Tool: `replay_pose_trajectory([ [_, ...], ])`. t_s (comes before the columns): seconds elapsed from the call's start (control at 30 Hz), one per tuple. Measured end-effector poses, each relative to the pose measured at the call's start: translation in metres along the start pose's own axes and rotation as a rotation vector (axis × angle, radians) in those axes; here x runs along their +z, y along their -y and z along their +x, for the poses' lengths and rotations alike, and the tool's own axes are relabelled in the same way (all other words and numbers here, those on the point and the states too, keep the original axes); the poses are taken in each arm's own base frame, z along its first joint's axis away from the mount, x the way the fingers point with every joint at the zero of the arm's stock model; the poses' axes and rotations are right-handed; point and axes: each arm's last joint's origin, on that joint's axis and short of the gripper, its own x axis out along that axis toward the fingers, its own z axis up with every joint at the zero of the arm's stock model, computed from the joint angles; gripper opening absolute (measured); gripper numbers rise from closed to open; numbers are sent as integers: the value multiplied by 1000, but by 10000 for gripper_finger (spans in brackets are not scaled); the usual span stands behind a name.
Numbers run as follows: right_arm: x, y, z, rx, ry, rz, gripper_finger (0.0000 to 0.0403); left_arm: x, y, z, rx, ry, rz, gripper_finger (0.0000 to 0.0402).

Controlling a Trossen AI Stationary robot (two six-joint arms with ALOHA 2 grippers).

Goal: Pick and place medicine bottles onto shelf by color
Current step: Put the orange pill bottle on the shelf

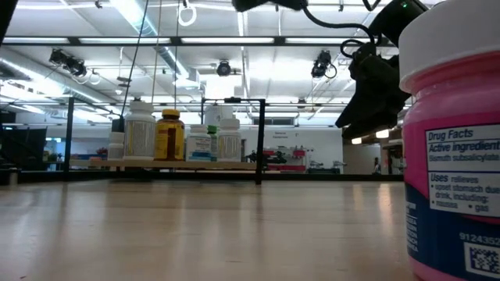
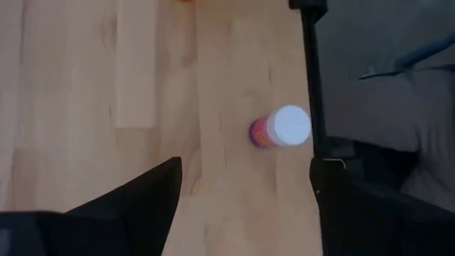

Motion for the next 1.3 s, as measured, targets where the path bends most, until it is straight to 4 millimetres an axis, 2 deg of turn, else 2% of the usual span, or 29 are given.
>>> replay_pose_trajectory([
  [0.13, 0, -3, -1, 29, -1, -7, 291, -5, 3, 0, 74, -13, 38, 307],
  [0.3, 11, -19, -7, 112, -31, -81, 291, -14, -13, -2, 195, -122, 79, 296],
  [0.4, 26, -35, -19, 133, -67, -154, 291, -14, -21, 5, 191, -97, 131, 288],
  [0.53, 41, -55, -39, 102, -139, -243, 291, -29, -44, 10, 186, -112, 117, 278],
  [0.67, 51, -73, -58, 118, -196, -269, 291, -58, -71, 11, 209, -139, 45, 268],
  [0.8, 47, -91, -64, 164, -300, -273, 291, -82, -84, -3, 198, -76, -10, 263],
  [0.97, 30, -116, -55, 139, -487, -304, 291, -110, -98, -11, 201, -20, -70, 261],
  [1.13, 24, -146, -46, 63, -633, -344, 291, -130, -108, -4, 219, -44, -121, 260],
  [1.3, 14, -170, -38, 9, -770, -272, 291, -141, -108, 1, 224, -73, -113, 260],
])
